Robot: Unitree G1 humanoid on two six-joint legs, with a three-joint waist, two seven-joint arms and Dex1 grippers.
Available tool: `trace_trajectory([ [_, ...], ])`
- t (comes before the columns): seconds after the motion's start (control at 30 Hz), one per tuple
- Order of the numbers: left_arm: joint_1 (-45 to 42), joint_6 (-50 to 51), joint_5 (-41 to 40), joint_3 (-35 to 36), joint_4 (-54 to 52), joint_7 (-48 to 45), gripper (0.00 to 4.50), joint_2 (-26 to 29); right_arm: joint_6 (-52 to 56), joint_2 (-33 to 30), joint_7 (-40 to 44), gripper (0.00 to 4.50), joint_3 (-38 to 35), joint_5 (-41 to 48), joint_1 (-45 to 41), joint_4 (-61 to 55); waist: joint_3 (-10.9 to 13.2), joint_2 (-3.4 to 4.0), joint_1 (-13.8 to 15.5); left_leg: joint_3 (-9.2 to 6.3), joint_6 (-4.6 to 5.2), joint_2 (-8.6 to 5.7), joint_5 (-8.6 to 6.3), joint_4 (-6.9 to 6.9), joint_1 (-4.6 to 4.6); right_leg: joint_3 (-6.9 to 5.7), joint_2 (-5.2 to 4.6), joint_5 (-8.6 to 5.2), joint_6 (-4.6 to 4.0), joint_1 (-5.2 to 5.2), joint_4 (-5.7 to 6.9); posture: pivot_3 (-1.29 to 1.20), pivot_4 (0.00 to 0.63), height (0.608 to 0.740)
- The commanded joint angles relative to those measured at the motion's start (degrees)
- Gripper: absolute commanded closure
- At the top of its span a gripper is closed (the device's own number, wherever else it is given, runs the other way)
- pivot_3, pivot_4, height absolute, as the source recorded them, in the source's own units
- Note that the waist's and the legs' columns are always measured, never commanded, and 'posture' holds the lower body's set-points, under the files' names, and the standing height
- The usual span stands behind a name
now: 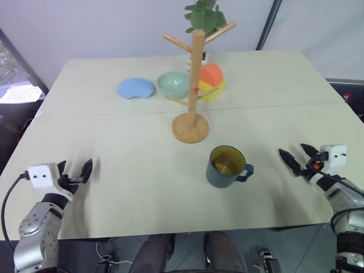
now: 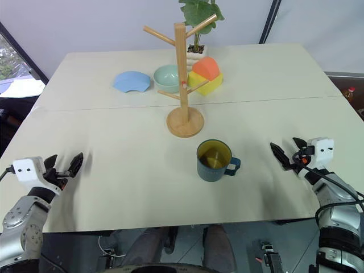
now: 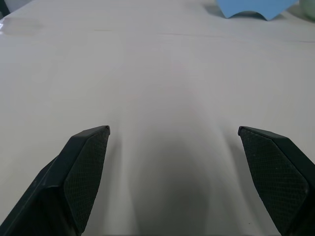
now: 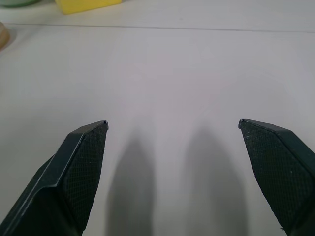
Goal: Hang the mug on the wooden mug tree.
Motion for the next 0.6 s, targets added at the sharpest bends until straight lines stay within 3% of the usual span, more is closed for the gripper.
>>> trace_trajectory([
  [0.03,-0.34,-0.78,-0.39,0.88,-1.31,-0.03,0.0,0.31,-1.34,0.24,-0.53,0.08,-0.41,0.21,-0.39,-0.59,0.0,0.0,0.13,0.0,0.0,0.0,0.0,0.0,0.0,0.0,0.01,0.0,0.0,0.0,-0.01,0.0,0.15,0.74],
  [0.27,-3.03,-0.81,-1.11,-1.21,-0.67,-2.9,0.0,0.7,0.21,0.24,-2.2,0.08,-1.26,1.34,2.32,-5.1,0.0,0.0,0.18,0.0,0.01,0.0,0.0,0.0,-0.01,0.0,0.02,-0.01,0.02,0.0,-0.02,0.0,0.15,0.74],
  [0.6,-12.51,0.29,-1.73,-16.1,-2.54,-21.04,0.0,5.39,4.98,2.72,-1.85,0.08,-4.09,7.42,23.32,-31.76,-0.03,0.08,1.27,0.01,0.01,0.0,-0.02,-0.06,-0.05,0.1,0.05,-0.08,0.03,-0.07,-0.01,0.0,0.15,0.74],
])
